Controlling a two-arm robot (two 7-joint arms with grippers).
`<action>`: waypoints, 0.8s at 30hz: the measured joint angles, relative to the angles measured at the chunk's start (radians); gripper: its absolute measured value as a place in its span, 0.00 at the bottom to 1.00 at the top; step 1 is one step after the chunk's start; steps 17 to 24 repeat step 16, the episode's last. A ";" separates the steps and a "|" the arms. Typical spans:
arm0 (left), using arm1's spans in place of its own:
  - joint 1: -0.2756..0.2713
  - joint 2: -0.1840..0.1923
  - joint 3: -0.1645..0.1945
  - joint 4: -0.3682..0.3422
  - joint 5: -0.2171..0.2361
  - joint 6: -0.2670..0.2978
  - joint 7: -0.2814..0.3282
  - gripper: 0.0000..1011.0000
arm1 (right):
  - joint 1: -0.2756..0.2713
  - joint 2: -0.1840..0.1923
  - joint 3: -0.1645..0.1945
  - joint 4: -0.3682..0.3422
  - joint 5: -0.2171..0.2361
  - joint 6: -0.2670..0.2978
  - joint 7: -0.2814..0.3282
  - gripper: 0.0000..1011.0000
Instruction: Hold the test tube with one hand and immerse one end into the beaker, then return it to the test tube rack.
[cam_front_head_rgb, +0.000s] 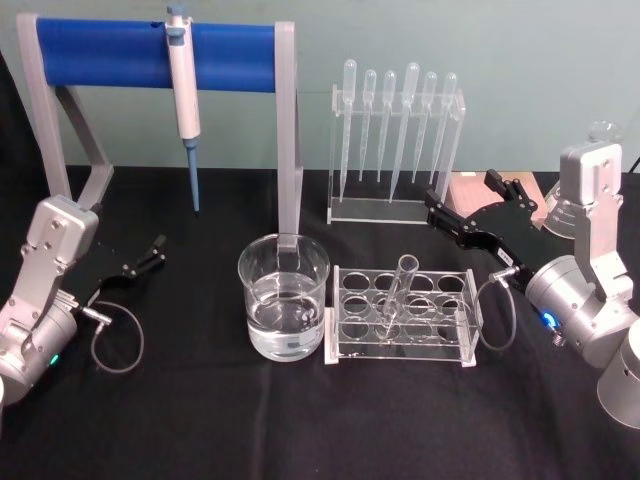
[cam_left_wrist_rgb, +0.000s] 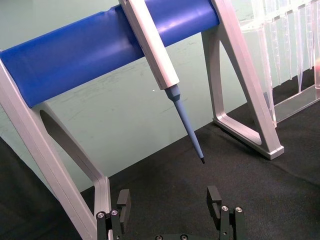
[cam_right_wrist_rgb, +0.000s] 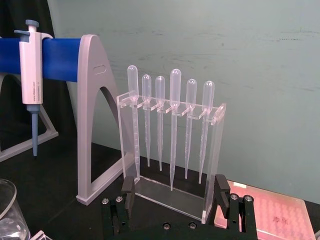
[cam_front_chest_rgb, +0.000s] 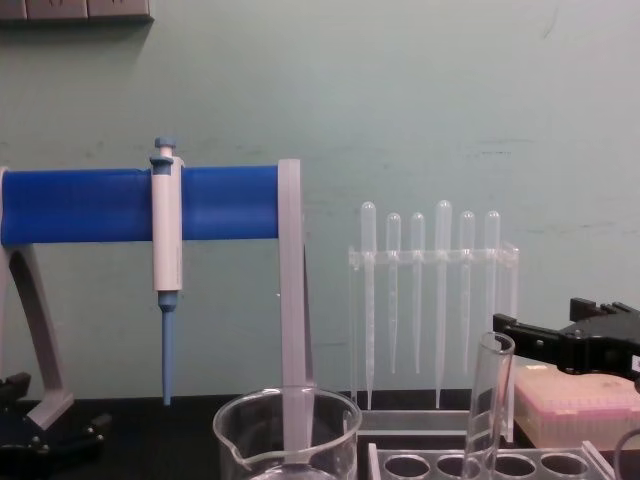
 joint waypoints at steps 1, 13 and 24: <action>0.000 0.000 0.000 0.000 0.000 0.000 0.000 0.99 | 0.000 0.000 0.000 0.000 0.000 0.000 0.000 0.99; 0.000 0.000 0.000 0.000 0.000 0.000 0.000 0.99 | 0.000 0.000 -0.001 0.000 0.001 -0.001 0.000 0.99; 0.000 0.000 0.000 0.000 0.000 0.000 0.000 0.99 | 0.000 0.000 -0.001 0.000 0.001 -0.001 0.000 0.99</action>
